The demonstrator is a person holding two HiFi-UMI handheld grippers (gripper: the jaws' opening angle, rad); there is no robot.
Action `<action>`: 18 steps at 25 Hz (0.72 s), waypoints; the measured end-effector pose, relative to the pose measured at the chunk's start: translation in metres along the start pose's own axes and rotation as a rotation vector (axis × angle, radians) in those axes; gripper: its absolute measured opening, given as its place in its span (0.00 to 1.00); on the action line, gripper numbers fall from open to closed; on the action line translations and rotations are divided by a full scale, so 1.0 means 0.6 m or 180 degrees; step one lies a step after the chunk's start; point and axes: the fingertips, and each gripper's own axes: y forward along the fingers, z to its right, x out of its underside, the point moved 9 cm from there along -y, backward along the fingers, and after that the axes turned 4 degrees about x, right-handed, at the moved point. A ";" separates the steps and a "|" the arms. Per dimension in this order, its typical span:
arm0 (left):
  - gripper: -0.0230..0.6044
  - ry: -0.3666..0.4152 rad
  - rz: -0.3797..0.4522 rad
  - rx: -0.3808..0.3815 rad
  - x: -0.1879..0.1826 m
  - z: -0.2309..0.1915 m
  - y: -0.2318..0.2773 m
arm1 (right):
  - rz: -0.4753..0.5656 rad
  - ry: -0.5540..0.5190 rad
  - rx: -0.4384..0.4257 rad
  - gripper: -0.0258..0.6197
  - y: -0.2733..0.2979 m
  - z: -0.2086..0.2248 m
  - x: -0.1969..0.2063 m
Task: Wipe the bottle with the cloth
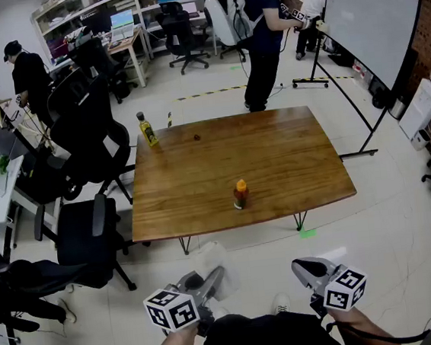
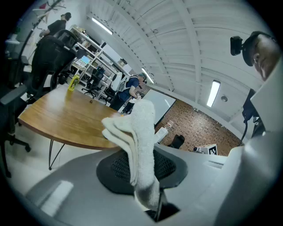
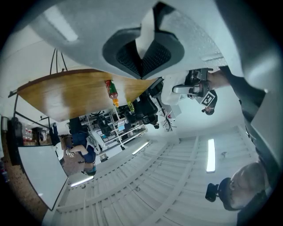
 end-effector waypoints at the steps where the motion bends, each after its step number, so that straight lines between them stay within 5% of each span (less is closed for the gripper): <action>1: 0.20 0.0003 -0.0001 0.0002 0.001 -0.001 -0.001 | 0.0002 0.0001 0.0001 0.04 0.000 -0.002 0.002; 18: 0.20 -0.0022 -0.0023 0.0094 -0.018 -0.046 -0.054 | -0.0066 -0.0090 0.0118 0.04 0.033 -0.054 -0.004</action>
